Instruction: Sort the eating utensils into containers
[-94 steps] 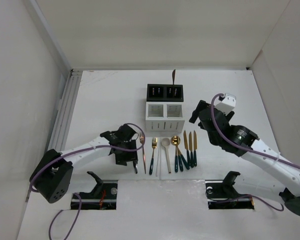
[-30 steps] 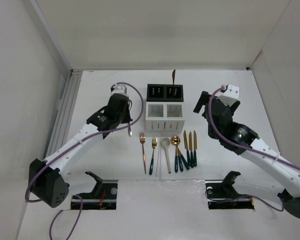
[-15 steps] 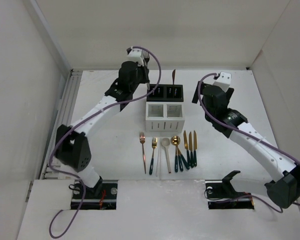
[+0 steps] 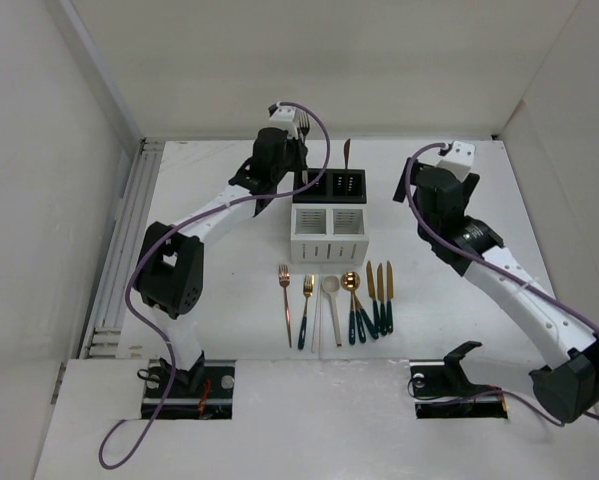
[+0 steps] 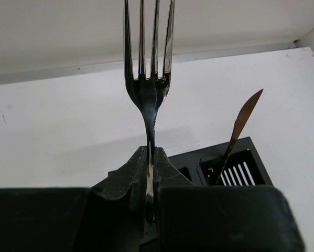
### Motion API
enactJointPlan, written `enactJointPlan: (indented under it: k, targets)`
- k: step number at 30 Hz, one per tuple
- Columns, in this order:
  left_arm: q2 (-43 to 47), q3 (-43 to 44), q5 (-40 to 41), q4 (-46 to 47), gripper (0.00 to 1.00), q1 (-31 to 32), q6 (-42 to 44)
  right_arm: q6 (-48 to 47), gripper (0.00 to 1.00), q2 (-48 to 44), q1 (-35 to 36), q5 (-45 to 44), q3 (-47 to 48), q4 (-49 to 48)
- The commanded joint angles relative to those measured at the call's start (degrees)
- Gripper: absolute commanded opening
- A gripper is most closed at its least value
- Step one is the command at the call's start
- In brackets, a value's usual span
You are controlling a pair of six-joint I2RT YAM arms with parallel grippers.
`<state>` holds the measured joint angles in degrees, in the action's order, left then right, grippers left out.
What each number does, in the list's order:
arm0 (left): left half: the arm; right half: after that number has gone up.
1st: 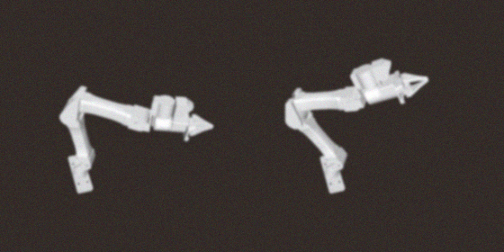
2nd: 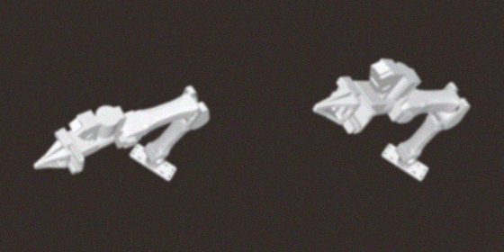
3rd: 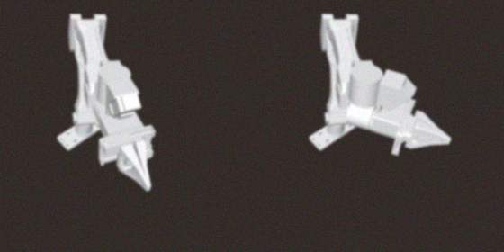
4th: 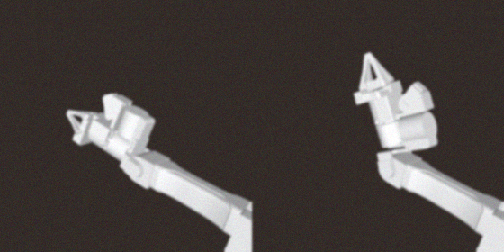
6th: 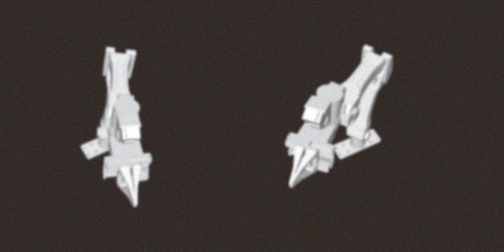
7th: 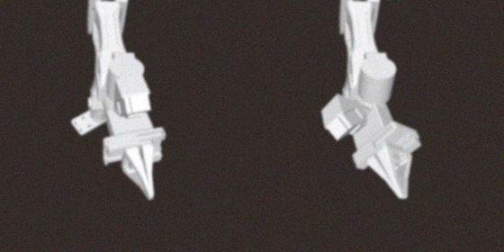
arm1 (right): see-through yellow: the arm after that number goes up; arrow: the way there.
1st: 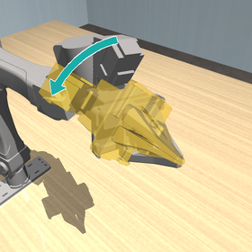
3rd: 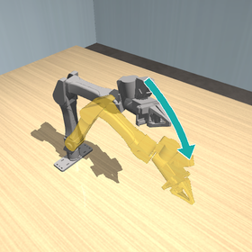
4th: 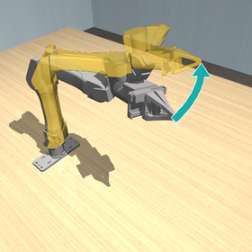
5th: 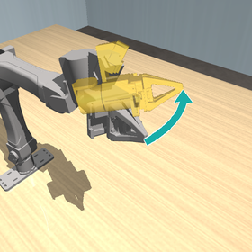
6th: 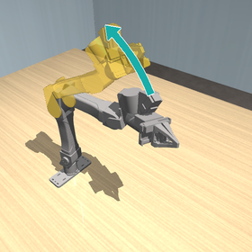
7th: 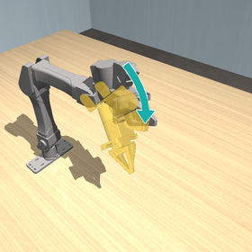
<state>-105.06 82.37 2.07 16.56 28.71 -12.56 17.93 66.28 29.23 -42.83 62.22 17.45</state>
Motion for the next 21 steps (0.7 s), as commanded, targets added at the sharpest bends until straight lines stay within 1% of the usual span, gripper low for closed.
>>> enactJointPlan:
  k: [1, 6, 8, 10, 12, 13, 14, 15, 19, 21]
  targets:
    - [1.4, -0.5, -0.7, 7.9, 0.0, -0.1, -0.6, 0.3, 1.0, -2.8, -0.1, -2.1, 1.3, -1.0]
    - [1.4, -5.4, -0.1, 8.0, 0.0, -0.1, -1.8, 0.3, 1.0, -4.8, -0.1, -3.2, 1.3, 2.1]
    - [1.4, -6.1, -0.1, 8.1, 0.0, -0.1, -1.8, 0.3, 1.0, -5.5, -0.1, -3.2, 2.4, 3.0]
    - [1.4, -6.1, -1.4, 6.8, 0.0, -0.1, -2.4, 0.3, 1.0, -5.5, -0.1, -1.3, 3.3, 5.2]
    - [2.0, -6.1, -1.4, 6.8, 0.32, 0.4, -2.9, 1.0, 1.0, -5.5, -0.1, 0.0, 3.9, 6.5]
    - [2.0, -6.1, -1.4, 6.8, 0.44, 0.4, -2.9, 1.1, 1.0, -4.9, -0.1, 0.7, 3.9, 8.1]
    - [2.6, -6.8, -1.4, 6.8, 0.52, 0.4, -2.4, 2.4, 1.0, -4.9, -0.1, 1.3, 4.4, 9.3]
    - [2.6, -6.8, -1.4, 6.3, 0.63, 0.9, -2.4, 3.4, 1.0, -4.9, -0.1, 1.3, 5.2, 10.7]
    - [3.8, -6.8, -0.1, 3.8, 0.68, 0.9, -3.0, 4.7, 1.0, -4.9, -0.1, 2.7, 7.4, 15.1]
    - [5.3, -5.0, 1.4, 1.8, 0.68, 0.9, -3.0, 5.3, 1.0, -4.9, -0.1, 4.9, 9.7, 18.6]
